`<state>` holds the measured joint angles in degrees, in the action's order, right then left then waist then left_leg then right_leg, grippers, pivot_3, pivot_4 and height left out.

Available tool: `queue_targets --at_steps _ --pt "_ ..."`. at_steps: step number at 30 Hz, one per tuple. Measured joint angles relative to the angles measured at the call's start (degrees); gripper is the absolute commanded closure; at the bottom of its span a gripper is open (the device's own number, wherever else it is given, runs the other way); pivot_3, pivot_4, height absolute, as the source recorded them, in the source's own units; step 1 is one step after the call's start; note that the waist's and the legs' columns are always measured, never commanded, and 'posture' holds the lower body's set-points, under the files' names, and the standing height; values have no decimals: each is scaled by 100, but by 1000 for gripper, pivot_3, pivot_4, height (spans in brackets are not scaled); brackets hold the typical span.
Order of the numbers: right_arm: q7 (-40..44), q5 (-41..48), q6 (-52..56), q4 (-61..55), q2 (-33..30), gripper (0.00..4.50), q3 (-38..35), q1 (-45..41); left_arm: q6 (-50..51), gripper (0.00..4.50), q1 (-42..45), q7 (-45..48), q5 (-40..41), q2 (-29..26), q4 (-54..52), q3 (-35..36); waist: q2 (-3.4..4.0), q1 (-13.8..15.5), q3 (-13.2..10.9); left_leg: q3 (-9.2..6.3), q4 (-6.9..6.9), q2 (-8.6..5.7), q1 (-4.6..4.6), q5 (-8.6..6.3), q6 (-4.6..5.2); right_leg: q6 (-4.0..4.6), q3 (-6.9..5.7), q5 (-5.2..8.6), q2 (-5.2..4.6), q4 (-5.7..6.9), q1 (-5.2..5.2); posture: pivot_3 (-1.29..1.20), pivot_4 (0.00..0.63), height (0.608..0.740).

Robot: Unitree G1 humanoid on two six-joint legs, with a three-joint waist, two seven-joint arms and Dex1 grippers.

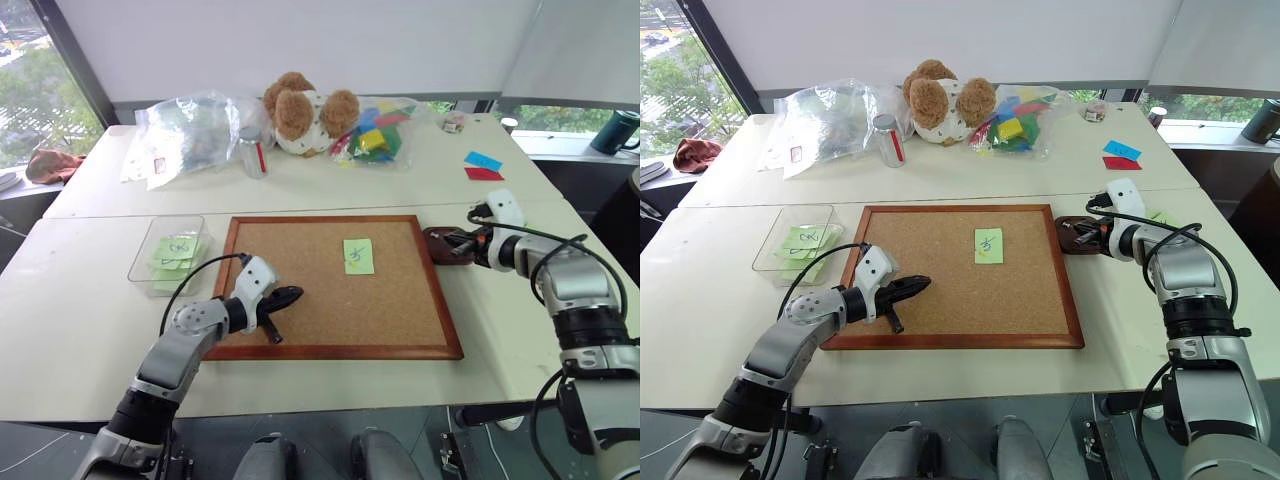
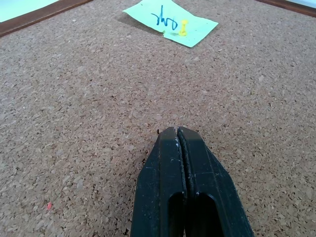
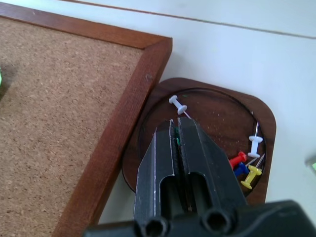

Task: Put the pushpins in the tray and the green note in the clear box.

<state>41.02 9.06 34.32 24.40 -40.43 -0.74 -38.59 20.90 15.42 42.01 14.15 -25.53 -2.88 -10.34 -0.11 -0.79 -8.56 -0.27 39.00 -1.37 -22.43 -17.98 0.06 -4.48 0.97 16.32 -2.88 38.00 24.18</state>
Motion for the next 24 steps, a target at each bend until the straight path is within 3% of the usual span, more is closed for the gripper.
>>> queue_targets --at_steps 7,24 --pt "8 1 -11 10 2 109 0 0 -1 4500 -24 -26 0 0 -31 0 0 -2 0 0 0 0 0 0 0 0 0 0 0 0 0 0 150 740" --pt "-14 -159 -313 634 -18 109 -7 -146 -18 4500 -48 -32 0 0 -48 0 0 -5 0 0 0 0 0 0 0 0 0 0 0 0 0 0 150 740"
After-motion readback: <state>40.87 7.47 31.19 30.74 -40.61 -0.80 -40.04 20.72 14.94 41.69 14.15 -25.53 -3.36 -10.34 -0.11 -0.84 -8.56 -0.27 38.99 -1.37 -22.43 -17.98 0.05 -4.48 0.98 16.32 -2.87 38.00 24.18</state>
